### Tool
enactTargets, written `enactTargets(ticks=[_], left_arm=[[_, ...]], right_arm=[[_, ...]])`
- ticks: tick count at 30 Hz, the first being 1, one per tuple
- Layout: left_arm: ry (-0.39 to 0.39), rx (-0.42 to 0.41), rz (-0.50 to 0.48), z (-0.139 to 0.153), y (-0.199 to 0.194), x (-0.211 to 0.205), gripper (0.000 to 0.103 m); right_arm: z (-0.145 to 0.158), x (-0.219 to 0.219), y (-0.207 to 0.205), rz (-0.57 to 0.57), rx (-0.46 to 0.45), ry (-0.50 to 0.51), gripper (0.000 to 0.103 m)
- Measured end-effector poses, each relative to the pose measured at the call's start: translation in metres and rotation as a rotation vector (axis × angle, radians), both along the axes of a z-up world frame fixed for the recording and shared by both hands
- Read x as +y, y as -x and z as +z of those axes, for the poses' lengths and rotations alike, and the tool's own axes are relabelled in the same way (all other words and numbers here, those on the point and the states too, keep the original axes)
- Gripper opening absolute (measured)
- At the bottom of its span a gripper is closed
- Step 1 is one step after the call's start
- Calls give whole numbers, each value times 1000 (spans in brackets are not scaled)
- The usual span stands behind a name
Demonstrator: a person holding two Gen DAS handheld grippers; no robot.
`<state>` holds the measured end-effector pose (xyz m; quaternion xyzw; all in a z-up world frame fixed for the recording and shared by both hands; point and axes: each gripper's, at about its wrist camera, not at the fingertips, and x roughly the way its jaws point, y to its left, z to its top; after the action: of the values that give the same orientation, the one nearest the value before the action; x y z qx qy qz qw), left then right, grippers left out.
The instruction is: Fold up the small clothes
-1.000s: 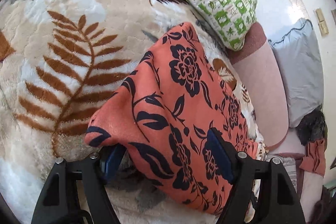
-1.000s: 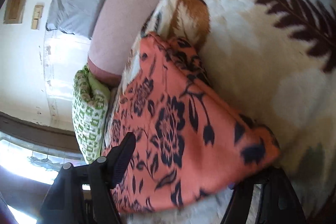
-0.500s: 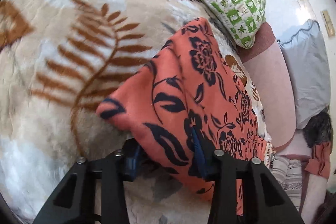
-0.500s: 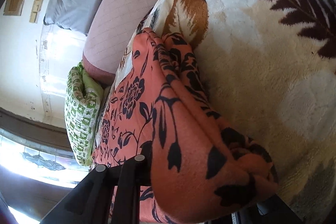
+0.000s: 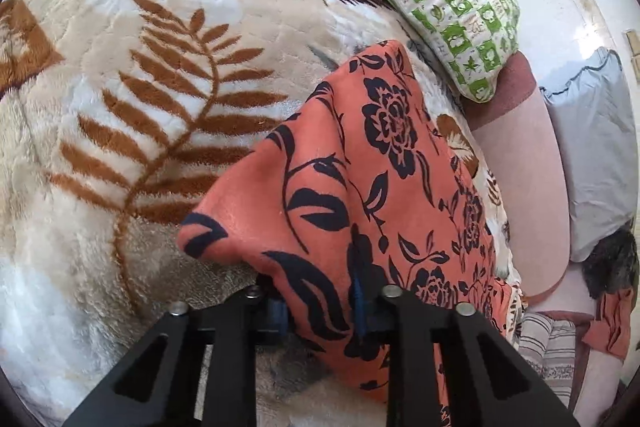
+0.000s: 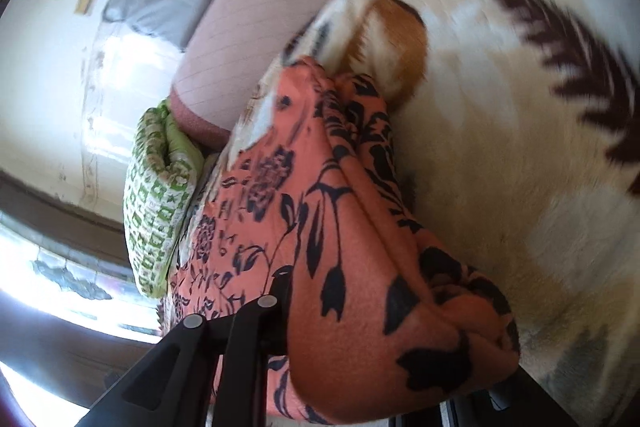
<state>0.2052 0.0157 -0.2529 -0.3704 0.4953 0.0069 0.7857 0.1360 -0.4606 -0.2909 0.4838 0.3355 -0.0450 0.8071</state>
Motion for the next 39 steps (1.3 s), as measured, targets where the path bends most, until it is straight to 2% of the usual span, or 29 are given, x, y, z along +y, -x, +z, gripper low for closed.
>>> enactTargets(ticks=[5,9,16,19,21,22,25,27,28,29,31,34,37,39], left_arm=[[-25,-32,-64,15,19,-5,21],[-39,-35,-140,21,52,-11,21],[-100,-36,-232,13,130,-15,21],[-129,-36,-268,10,151,-12,22],[-127,-39,-281,14,159,-7,23],[-135,-42,-293,21,163,-4,27],[-185,-74,-297,45,178,7,33],[-219,-119,-299,62,186,12,41],[-239,-146,-298,70,190,15,49],[-263,-178,-303,79,194,16,54],[-313,-226,-342,92,194,9,54],[-335,-280,-395,100,183,-8,58],[-351,-283,-434,90,164,-31,59],[-368,-248,-454,77,154,-40,59]], right_arm=[[20,3,16,-5,-18,49,16],[29,-5,48,-15,-13,67,16],[23,-17,123,-7,28,56,16],[13,-15,150,18,56,34,17],[3,-14,161,35,104,2,23],[2,-15,165,35,116,-10,25],[9,-25,177,31,156,-31,35],[24,-34,187,21,164,-1,47],[34,-39,195,-2,161,39,58],[43,-43,203,-29,155,85,62],[69,-51,217,-69,122,192,62],[96,-56,222,-83,65,273,62],[107,-48,206,-31,17,284,62],[103,-38,192,14,4,245,60]])
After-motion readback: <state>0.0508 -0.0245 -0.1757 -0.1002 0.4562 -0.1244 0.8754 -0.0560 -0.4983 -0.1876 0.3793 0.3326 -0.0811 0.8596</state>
